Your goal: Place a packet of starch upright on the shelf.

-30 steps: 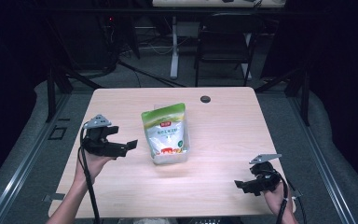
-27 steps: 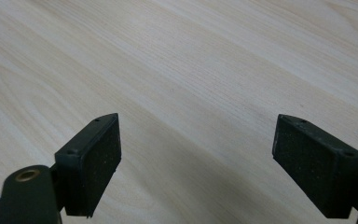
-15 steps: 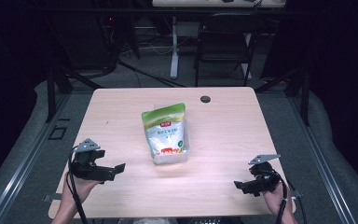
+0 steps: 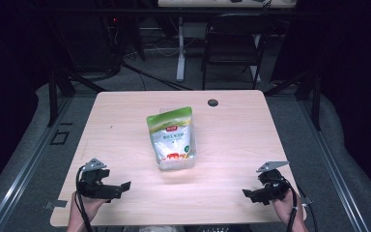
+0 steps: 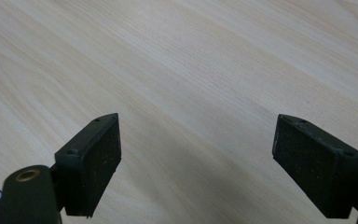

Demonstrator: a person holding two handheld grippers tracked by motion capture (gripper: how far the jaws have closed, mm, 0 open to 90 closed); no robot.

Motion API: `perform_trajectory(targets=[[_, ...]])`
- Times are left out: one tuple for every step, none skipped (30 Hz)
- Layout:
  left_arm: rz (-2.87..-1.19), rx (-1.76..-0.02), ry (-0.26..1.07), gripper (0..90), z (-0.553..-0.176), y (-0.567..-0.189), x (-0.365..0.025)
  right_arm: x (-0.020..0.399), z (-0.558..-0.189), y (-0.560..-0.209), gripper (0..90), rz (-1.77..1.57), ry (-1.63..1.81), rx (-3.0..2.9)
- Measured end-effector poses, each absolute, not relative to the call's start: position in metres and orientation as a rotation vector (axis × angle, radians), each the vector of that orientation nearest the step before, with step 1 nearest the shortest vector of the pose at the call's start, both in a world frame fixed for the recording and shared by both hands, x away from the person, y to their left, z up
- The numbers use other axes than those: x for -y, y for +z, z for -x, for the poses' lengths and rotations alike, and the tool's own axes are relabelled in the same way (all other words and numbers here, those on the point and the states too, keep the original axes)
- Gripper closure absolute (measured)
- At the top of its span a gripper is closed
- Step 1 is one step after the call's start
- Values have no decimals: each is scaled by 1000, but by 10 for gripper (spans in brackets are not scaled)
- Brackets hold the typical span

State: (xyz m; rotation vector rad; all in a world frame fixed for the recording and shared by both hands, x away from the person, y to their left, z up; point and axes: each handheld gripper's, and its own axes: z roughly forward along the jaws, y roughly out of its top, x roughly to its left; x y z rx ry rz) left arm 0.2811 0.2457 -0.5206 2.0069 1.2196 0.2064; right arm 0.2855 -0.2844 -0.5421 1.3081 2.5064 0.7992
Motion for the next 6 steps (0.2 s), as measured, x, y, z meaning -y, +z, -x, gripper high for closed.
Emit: perform_trajectory(targets=[[-2010,-1202,195,32,-281,-524,-246,284,-285,-543,150,-1315,795,-2504],[-2033,-1188,191,54,-282,-526,-245,284,-285,-543,150,-1313,779,-2501],[-2058,-1183,207,61,-282,-528,-243,284,-285,-543,150,-1311,770,-2503],[-2068,-1176,208,62,-283,-530,-240,284,-285,-543,150,-1306,771,-2507],[-2073,-1165,195,60,-284,-530,-240,283,-284,-543,150,-1304,783,-2507],[-2069,-1159,192,59,-286,-529,-239,283,-285,-543,150,-1300,775,-2503]])
